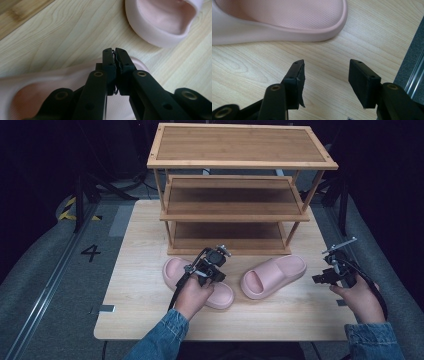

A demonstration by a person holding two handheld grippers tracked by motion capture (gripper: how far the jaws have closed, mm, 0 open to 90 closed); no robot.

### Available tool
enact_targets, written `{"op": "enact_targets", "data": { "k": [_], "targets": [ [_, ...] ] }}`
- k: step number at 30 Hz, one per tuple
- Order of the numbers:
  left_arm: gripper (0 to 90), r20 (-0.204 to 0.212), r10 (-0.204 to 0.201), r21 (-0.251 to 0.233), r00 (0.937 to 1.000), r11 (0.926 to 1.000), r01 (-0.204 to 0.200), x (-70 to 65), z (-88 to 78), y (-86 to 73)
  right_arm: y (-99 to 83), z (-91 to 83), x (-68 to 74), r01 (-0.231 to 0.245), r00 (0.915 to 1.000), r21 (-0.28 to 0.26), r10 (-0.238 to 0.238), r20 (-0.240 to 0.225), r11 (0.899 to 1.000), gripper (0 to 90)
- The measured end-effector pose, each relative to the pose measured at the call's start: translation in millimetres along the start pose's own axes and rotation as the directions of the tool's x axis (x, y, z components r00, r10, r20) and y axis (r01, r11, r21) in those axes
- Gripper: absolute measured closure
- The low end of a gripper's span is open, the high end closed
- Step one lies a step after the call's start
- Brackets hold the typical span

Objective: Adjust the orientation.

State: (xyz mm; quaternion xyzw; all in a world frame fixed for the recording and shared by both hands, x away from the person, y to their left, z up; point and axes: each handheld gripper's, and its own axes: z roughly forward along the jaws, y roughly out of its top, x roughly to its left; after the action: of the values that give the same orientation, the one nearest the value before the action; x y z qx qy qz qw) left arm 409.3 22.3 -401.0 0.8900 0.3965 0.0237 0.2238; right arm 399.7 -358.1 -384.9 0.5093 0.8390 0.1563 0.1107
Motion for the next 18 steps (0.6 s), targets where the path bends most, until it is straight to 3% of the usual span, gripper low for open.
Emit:
{"op": "enact_targets", "data": {
  "k": [5,8,10,12,18],
  "targets": [
    [83.8,-0.028,-0.001,0.022,0.9996,0.9997,0.002,-3.2,14.7,6.0,-3.6,-1.9,-2.3,-0.009,0.9999,-0.001,0.009,0.007,1.0,46.2],
    [83.7,-0.068,0.043,0.07,0.9968,0.9968,-0.038,-7.5,22.8,6.0,-6.2,-2.4,-5.1,-0.022,0.9998,0.001,0.022,0.005,1.0,46.0],
    [83.5,-0.07,0.058,0.077,0.9959,0.9957,-0.052,-8.5,24.7,5.7,-7.0,-3.1,-6.3,-0.025,0.9997,-0.002,0.025,0.005,1.0,45.9],
    [83.6,-0.067,0.04,0.085,0.997,0.9958,-0.034,-9.4,24.2,4.9,-7.0,-3.7,-6.5,-0.027,0.9996,-0.003,0.027,0.005,1.0,45.8],
    [83.6,-0.041,0.048,0.104,0.998,0.9936,-0.044,-10.7,21.0,-1.2,-4.4,-4.2,-5.7,-0.018,0.9998,-0.008,0.018,0.003,1.0,45.3]
  ]
}}
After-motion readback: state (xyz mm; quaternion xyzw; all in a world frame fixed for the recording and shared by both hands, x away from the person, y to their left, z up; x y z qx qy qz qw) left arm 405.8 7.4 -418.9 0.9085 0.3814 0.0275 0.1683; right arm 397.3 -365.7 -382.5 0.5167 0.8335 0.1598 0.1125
